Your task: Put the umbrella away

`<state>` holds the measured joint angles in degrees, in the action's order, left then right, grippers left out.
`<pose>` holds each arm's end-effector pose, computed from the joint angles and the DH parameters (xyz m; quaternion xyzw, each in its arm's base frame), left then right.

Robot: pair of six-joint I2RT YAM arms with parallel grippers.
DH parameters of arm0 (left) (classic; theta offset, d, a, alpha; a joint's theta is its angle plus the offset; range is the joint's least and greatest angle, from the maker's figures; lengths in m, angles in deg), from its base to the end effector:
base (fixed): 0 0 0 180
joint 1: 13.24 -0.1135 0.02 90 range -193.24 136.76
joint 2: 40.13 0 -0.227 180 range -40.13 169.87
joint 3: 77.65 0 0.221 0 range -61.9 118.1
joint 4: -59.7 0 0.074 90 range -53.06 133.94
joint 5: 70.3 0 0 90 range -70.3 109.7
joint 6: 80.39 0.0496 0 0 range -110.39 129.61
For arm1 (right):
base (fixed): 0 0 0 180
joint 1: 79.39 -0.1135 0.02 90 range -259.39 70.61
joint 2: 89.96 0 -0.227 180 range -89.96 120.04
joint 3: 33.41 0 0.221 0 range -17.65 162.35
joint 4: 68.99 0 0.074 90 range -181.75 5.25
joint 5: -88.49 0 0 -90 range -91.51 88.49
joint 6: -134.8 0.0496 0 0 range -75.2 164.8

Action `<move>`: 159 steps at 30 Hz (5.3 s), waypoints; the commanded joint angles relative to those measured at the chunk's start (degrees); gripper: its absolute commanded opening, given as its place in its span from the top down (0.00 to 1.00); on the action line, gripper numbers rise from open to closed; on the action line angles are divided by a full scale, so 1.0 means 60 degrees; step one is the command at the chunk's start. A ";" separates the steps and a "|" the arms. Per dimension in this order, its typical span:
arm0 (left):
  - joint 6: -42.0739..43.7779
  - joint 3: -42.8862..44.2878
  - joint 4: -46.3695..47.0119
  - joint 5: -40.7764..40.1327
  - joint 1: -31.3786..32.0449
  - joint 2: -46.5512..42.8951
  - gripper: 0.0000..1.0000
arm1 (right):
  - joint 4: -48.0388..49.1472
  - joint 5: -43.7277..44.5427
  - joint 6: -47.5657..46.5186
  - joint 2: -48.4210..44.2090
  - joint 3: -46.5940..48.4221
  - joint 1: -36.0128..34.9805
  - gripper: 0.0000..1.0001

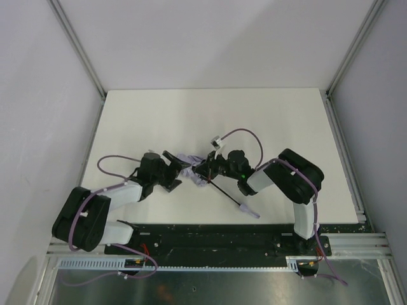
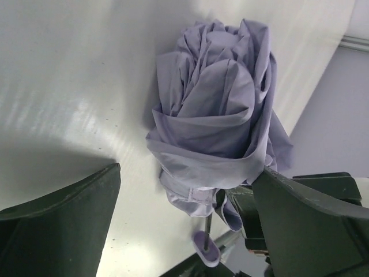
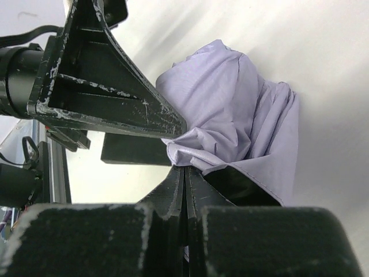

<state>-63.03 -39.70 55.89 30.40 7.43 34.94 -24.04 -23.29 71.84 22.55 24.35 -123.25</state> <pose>0.2124 -0.0900 0.1191 -0.3620 0.8311 -0.3589 0.2221 0.2416 0.2577 0.1223 -0.2302 0.7253 0.4846 0.4315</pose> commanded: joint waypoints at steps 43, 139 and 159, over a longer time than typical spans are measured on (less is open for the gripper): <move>-0.0812 0.0759 -0.1578 -0.1141 0.1046 0.1445 0.46 | 0.3909 -0.1836 0.6963 0.2896 -0.0554 0.0994 1.00; 0.2388 0.3497 -0.7642 -0.0664 0.0928 0.2673 1.00 | -0.3325 0.3775 -0.5695 -0.0364 0.1275 -0.1753 1.00; 0.1813 0.3571 -0.6500 -0.0839 0.0838 0.2273 0.42 | -0.1534 0.1773 -0.3103 0.0253 0.0355 -0.0434 1.00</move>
<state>-53.37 -15.05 26.97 24.54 12.43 50.19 -30.38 -19.40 53.24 21.15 28.00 -129.34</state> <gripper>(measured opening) 0.468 0.008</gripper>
